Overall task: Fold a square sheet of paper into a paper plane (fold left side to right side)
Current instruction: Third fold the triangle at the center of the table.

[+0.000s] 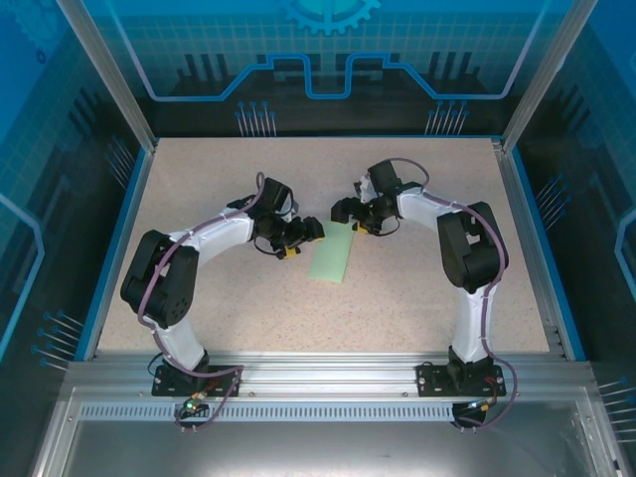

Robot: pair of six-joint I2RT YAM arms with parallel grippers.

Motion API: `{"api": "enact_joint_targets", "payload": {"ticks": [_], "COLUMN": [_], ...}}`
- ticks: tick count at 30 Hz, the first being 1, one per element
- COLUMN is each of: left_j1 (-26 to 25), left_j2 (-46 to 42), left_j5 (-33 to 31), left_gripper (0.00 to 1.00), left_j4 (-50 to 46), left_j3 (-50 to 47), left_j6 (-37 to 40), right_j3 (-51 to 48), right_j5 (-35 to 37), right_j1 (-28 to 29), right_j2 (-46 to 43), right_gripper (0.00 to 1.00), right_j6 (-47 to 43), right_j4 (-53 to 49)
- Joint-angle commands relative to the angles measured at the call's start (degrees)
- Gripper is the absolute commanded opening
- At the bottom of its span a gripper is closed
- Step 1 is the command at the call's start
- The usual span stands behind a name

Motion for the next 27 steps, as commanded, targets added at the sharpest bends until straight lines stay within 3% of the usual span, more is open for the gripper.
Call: {"api": "enact_joint_targets", "payload": {"ticks": [1,15,27], "left_j1": [0.6,0.6,0.5], "left_j2": [2.2,5.5,11.9], "left_j5": [1.7,2.3,6.3], "left_gripper": [0.82,0.81,0.74], "left_j4": [0.5,-0.3,0.6], "left_j3": [0.3,2.6,6.4], "left_j6": [-0.1,1.0,0.8], "right_j3": [1.5,5.5,4.9], "right_j5": [1.0,2.6,2.8], "right_j1": [0.4,0.1,0.3], "right_j2": [1.4,6.1,6.1], "right_gripper": [0.83,0.81,0.81], "right_j6": [-1.3,-4.3,-4.8], "right_j4": [-2.1,-7.9,-8.2]}}
